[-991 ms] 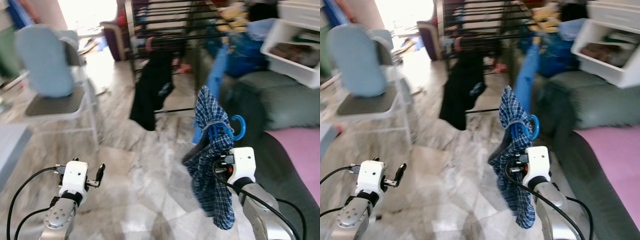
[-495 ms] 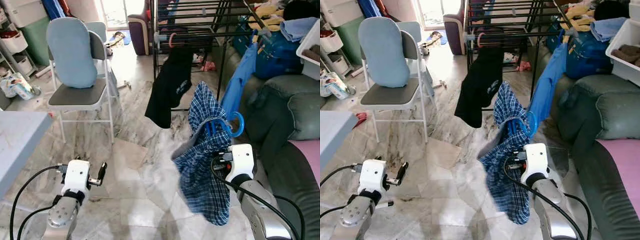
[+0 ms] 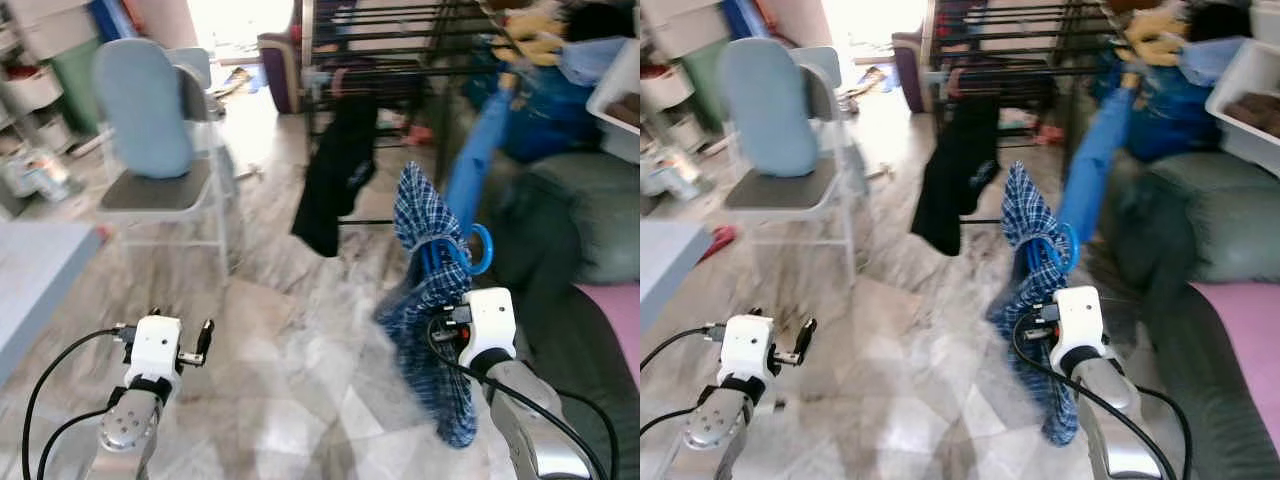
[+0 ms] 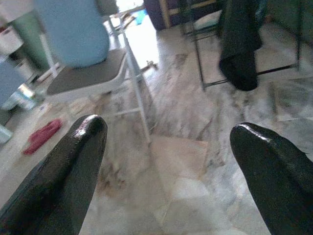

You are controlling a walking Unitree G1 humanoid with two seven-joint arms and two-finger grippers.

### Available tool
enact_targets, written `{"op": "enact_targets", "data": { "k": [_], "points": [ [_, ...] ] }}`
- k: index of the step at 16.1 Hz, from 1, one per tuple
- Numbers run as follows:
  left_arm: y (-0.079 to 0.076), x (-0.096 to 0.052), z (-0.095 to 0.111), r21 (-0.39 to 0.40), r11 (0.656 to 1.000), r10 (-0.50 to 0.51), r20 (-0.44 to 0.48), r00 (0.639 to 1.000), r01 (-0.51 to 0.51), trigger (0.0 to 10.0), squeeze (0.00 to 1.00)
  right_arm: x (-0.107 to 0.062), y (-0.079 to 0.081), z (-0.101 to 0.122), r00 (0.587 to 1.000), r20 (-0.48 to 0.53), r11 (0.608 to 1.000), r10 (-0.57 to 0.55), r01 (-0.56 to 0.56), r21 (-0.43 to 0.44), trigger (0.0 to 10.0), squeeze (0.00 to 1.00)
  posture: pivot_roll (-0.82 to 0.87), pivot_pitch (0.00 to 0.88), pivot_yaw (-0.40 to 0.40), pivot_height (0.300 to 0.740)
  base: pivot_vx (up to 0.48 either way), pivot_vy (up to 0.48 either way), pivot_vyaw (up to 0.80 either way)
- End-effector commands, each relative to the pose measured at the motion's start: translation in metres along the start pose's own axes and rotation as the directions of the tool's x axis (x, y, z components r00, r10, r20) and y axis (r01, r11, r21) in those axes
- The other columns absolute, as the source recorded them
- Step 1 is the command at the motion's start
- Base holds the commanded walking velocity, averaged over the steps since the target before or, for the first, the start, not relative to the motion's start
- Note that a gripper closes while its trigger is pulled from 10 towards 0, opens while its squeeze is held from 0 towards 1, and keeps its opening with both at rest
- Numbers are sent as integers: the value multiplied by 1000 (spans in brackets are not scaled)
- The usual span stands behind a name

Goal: Hang hanger

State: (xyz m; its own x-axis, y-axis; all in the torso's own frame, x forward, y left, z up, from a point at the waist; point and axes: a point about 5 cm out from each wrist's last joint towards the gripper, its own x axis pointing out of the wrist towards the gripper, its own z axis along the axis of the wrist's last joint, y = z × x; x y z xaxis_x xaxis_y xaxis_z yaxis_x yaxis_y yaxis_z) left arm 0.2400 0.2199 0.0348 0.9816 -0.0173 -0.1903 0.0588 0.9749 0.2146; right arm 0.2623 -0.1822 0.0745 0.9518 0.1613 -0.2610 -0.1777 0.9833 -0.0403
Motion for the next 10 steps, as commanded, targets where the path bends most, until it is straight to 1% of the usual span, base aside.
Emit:
{"op": "enact_targets", "data": {
  "k": [1,3,5,8,10],
  "points": [
    [3,-2,-4,11,1000,13,-16,1000,-13,10000,0,3,5,8,999,33,1000,20,-19,-4,10000,0,-136,0,32,740,0,0,800],
    [3,-2,-4,13,1000,16,-16,1000,-15,10000,0,3,4,7,1000,29,1000,9,-9,2,10000,0,-137,0,34,740,0,0,800],
    [4,-2,-4,18,1000,20,-14,1000,-19,10000,0,1,2,7,999,44,1000,-10,9,28,10000,0,-137,0,35,740,0,0,0],
    [5,-2,-3,24,999,33,-11,999,-33,10000,0,-1,-1,7,998,50,999,-34,32,28,10000,0,-138,0,36,740,0,0,0],
    [5,-1,-3,14,999,48,-14,999,-48,10000,0,-1,-1,6,999,41,999,-34,33,40,10000,0,-138,0,36,740,0,0,0]
  ]
}}
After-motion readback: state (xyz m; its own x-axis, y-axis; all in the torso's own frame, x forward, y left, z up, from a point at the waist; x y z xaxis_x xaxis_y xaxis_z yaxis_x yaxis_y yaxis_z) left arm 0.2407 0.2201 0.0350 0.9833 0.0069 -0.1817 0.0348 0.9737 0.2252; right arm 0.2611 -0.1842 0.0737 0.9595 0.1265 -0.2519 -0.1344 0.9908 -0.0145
